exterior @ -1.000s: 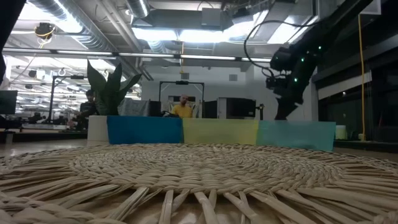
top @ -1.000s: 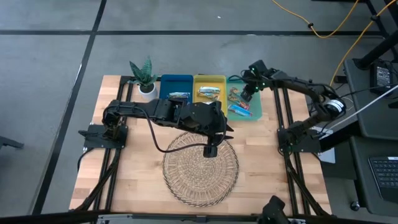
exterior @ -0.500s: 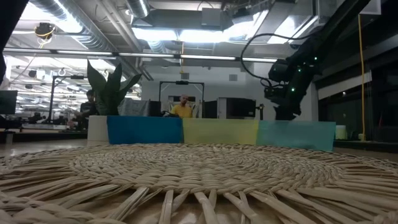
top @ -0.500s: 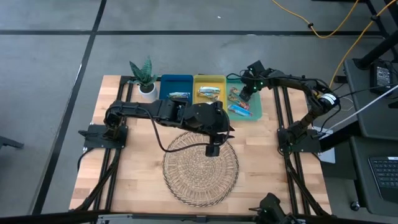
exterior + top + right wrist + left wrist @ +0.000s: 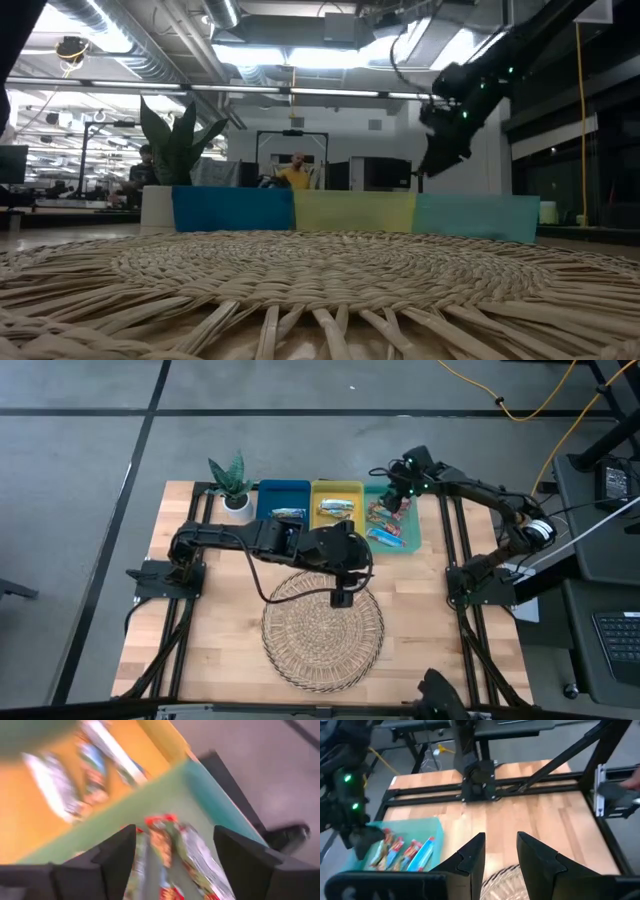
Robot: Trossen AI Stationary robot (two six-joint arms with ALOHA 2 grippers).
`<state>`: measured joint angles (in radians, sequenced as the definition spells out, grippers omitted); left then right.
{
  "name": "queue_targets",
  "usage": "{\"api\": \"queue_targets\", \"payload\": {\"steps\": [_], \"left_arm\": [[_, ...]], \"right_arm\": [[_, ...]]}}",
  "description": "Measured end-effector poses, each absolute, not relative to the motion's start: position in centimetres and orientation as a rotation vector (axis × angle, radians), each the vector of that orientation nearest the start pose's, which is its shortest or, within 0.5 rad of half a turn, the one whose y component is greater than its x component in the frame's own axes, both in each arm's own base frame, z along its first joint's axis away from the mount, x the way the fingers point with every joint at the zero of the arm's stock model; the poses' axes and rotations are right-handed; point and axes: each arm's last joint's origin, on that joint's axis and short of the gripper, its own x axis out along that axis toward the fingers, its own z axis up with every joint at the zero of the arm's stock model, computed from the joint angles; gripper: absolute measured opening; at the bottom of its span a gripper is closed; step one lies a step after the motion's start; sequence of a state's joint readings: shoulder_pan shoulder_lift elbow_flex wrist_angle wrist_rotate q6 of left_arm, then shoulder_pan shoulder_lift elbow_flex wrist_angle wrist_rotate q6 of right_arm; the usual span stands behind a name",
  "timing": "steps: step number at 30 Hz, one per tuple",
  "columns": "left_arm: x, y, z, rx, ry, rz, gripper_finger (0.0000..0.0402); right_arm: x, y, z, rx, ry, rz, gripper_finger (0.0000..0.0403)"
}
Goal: Pick and place Granola Bars by type
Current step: Return to Home Position
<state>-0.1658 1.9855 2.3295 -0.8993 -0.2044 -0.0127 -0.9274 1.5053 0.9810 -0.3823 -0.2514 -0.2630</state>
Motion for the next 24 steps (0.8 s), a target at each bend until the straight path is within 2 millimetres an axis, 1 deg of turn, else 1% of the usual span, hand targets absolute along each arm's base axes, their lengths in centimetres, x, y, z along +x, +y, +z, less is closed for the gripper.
{"api": "queue_targets", "payload": {"steps": [3,6,9,13,16,18,21,24], "left_arm": [[40.7,-6.2,43.9,0.091,0.547,0.048,0.0103],[40.1,-6.1,44.5,0.098,0.538,0.053,0.0103],[39.4,-5.9,45.2,0.101,0.527,0.067,0.0104],[38.0,-5.6,46.0,0.108,0.541,0.08,0.0104],[37.0,-5.4,46.7,0.113,0.538,0.103,0.01],[35.9,-5.2,47.2,0.136,0.554,0.123,0.0098],[34.3,-4.8,48.1,0.162,0.561,0.151,0.0099],[32.6,-4.1,49.0,0.179,0.572,0.2,0.0101]], "right_arm": [[19.3,-22.5,23.8,0.247,0.769,-0.478,0.0279],[19.8,-20.6,25.8,0.206,0.706,-0.444,0.0278],[20.5,-17.9,28.0,0.156,0.635,-0.382,0.0273],[20.7,-13.6,31.1,0.086,0.518,-0.278,0.0269],[20.3,-10.4,33.3,0.038,0.427,-0.22,0.0268],[19.6,-8.5,34.5,0.014,0.367,-0.19,0.0268],[18.4,-6.0,36.0,-0.006,0.3,-0.16,0.0263],[17.1,-3.9,36.9,-0.019,0.249,-0.13,0.0245]]}}
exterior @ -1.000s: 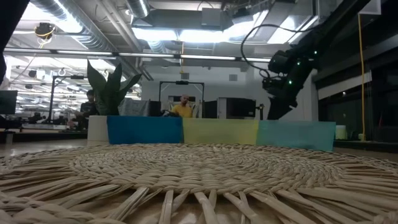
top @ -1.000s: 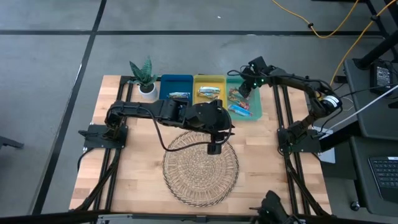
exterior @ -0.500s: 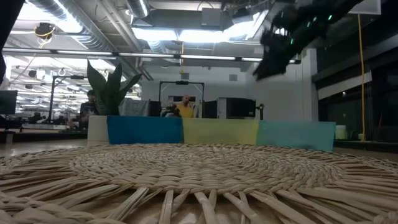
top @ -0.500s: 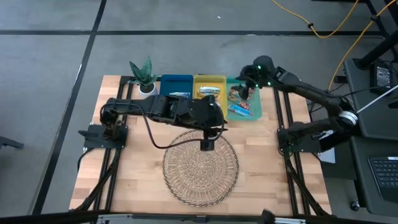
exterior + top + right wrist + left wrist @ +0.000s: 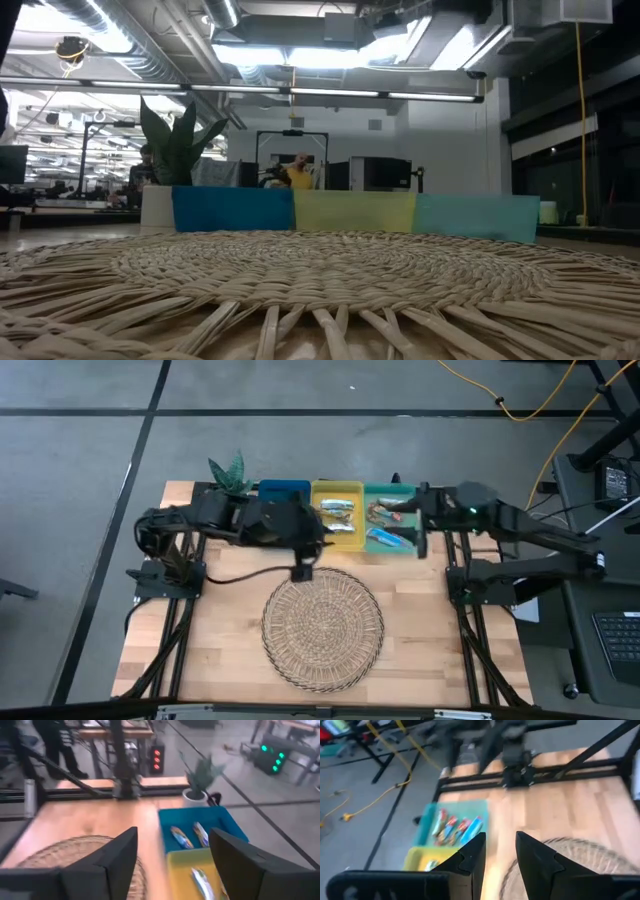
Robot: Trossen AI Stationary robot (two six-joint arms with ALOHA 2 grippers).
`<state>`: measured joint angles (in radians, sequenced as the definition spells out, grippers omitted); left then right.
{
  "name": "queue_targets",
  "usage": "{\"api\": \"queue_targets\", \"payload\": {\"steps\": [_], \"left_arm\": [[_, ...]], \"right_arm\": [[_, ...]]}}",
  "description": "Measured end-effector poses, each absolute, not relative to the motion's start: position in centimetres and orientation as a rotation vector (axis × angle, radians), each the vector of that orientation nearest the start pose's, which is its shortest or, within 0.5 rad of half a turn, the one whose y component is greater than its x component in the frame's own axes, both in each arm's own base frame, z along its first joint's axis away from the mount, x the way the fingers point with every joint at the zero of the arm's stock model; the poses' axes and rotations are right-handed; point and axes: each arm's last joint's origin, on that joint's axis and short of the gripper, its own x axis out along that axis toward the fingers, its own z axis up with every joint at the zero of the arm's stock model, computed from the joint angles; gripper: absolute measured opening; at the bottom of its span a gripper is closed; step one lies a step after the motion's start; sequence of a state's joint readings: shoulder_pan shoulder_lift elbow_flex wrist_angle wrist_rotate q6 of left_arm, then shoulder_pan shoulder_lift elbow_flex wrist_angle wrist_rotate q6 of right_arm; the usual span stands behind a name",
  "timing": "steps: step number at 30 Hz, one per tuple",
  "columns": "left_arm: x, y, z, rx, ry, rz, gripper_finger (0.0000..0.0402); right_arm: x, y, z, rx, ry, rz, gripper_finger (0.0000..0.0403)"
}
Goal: Pick and place Granola Bars by type
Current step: Return to Home Position
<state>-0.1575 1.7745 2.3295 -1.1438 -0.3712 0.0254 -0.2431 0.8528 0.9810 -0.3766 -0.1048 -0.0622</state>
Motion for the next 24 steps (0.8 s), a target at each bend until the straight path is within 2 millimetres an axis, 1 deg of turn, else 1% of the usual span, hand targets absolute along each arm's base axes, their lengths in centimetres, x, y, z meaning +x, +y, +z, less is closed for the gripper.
{"api": "queue_targets", "payload": {"steps": [5,9,11,14,16,18,21,24], "left_arm": [[29.0,-2.8,50.6,0.162,0.58,0.265,0.0102],[25.6,-2.1,52.0,0.145,0.532,0.276,0.0099],[23.7,-1.8,52.3,0.135,0.501,0.298,0.0098],[20.8,-1.3,51.8,0.104,0.449,0.37,0.0099],[19.0,-1.0,50.5,0.074,0.416,0.4,0.01],[17.5,-0.8,48.6,0.045,0.391,0.41,0.0099],[15.9,-0.6,44.5,-0.007,0.345,0.414,0.0098],[14.9,-0.5,40.2,-0.062,0.269,0.4,0.01]], "right_arm": [[15.0,-1.2,37.9,-0.049,0.185,-0.044,0.0188],[13.7,0.3,38.0,-0.069,0.183,-0.018,0.0136],[13.2,0.8,37.9,-0.079,0.192,0.004,0.011],[12.9,1.7,37.9,-0.109,0.198,0.06,0.0069],[12.9,2.3,37.9,-0.128,0.194,0.107,0.0037],[12.8,2.9,37.8,-0.152,0.192,0.149,0.0011],[12.6,3.2,37.8,-0.17,0.193,0.117,0.0009],[12.3,3.0,37.6,-0.194,0.221,0.056,0.0006]]}}
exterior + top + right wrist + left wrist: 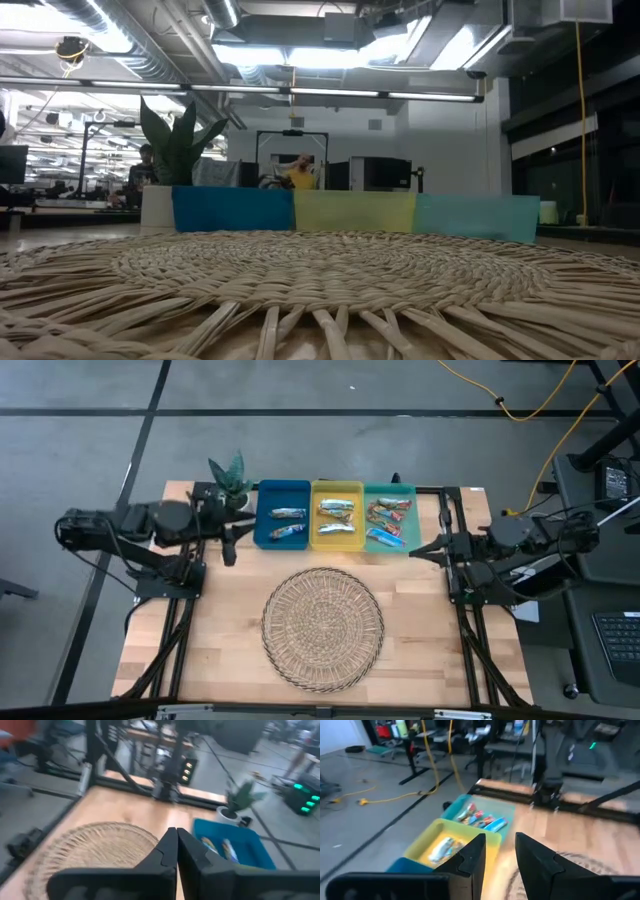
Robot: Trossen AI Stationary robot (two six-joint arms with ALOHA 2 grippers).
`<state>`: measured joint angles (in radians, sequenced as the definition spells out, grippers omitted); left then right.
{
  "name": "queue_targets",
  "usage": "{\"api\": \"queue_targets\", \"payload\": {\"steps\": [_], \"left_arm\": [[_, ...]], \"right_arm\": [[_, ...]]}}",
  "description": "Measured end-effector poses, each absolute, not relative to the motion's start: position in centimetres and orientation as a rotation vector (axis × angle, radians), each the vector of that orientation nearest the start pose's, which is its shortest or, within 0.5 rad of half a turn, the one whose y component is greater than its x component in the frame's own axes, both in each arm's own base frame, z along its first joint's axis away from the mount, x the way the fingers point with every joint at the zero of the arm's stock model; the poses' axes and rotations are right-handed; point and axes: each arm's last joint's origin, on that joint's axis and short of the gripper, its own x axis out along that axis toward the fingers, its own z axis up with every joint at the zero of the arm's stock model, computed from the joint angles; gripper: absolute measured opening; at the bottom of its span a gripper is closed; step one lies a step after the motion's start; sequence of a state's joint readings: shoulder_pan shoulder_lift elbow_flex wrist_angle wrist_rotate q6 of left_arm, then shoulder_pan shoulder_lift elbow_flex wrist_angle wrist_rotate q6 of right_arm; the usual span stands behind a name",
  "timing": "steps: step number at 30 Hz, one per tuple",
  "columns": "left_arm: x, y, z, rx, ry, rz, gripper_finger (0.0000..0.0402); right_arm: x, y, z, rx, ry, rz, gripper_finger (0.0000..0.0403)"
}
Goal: Pick and place Granola Bars by type
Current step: Return to Home Position
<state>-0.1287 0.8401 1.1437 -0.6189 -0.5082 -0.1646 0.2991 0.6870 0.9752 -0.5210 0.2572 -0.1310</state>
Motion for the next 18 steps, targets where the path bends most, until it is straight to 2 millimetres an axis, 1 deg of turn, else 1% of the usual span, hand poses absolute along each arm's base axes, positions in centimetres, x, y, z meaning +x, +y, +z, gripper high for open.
{"api": "queue_targets", "payload": {"steps": [2,6,9,12,14,18], "left_arm": [[14.3,-0.5,37.5,-0.092,0.218,0.376,0.0101],[13.1,-0.4,32.9,-0.156,0.14,0.365,0.0101],[12.3,-0.2,29.9,-0.203,0.12,0.367,0.01],[11.5,-0.3,26.8,-0.236,0.137,0.348,0.01],[11.3,-0.4,25.0,-0.273,0.117,0.301,0.0102],[11.0,-0.9,22.4,-0.31,-0.003,0.095,0.0099]], "right_arm": [[12.1,2.9,37.4,-0.207,0.242,0.029,0.0005],[11.9,2.8,37.2,-0.188,0.261,0.007,0.0009],[11.9,2.8,37.2,-0.188,0.26,0.007,0.001],[11.9,2.7,37.2,-0.165,0.262,-0.002,0.0007],[12.0,2.7,37.2,-0.15,0.264,-0.012,0.0006],[12.1,2.8,37.2,-0.092,0.268,-0.021,0.001]]}}
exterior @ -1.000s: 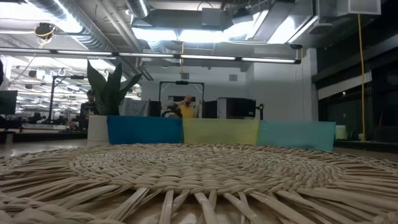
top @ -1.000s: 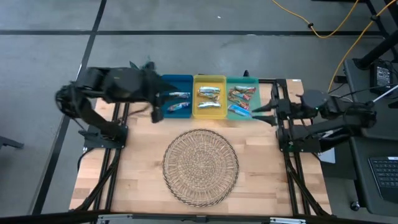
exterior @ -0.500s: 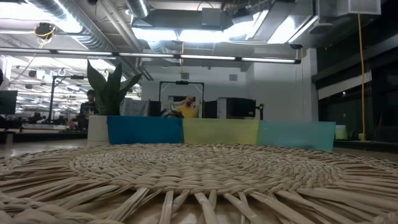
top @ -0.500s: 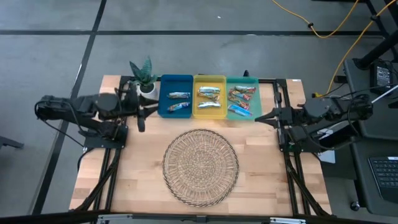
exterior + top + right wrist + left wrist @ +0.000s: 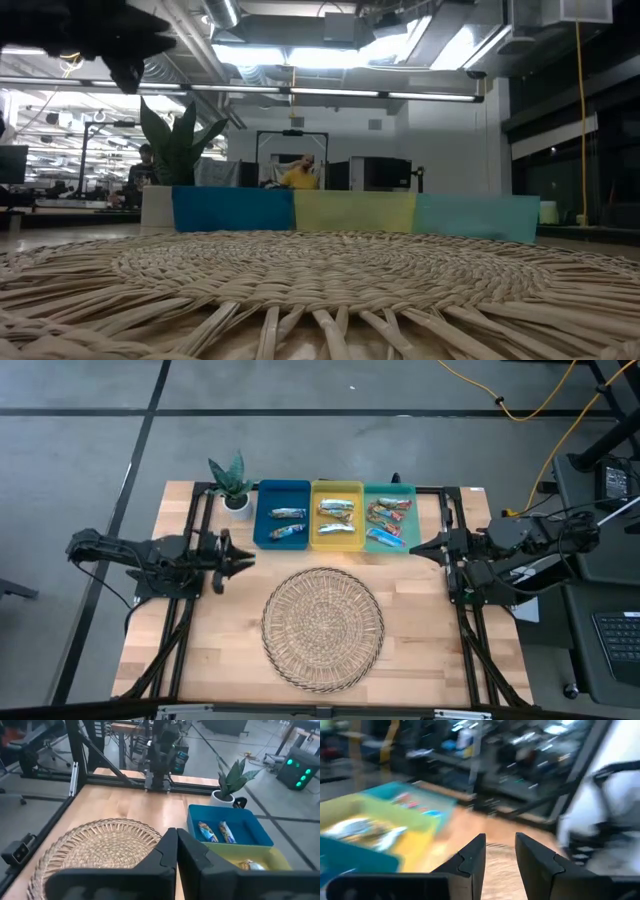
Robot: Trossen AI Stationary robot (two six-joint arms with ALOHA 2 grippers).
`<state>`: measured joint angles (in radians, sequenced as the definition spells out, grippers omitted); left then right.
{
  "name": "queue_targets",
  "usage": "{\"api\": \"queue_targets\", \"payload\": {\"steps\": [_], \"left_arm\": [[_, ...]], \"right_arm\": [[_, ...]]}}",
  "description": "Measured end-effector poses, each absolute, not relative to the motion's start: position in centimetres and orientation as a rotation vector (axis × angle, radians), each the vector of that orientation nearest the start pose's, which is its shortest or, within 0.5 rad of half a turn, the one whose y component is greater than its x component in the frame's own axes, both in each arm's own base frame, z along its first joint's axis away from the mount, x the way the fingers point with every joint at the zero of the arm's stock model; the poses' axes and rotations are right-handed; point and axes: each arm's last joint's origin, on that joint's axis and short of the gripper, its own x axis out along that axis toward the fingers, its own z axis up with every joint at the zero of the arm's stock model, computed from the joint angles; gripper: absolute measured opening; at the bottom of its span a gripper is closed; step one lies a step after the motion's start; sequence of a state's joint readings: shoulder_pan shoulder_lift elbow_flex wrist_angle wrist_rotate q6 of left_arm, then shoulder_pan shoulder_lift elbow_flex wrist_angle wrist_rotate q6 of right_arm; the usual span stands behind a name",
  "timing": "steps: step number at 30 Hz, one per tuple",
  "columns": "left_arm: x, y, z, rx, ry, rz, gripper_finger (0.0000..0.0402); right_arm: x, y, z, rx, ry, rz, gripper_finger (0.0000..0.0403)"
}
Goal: Pick and place Granola Bars by type
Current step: Return to Home Position
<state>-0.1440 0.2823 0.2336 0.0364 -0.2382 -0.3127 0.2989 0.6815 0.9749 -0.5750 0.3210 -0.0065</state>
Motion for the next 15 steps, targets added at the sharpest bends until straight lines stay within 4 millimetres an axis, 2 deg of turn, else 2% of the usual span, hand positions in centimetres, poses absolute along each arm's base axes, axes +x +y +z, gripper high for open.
{"api": "queue_targets", "payload": {"steps": [4,9,15], "left_arm": [[10.2,-0.9,20.5,-0.322,-0.075,0.01,0.009],[9.1,-0.5,19.7,-0.275,-0.176,0.035,0.007],[9.2,0.1,18.5,-0.241,-0.055,0.128,0.0036]], "right_arm": [[12.1,2.8,37.2,-0.058,0.268,-0.026,0.0011],[12.1,2.7,37.2,-0.066,0.268,-0.035,0.0006],[11.8,2.4,36.8,-0.117,0.304,-0.104,0.0009]]}}
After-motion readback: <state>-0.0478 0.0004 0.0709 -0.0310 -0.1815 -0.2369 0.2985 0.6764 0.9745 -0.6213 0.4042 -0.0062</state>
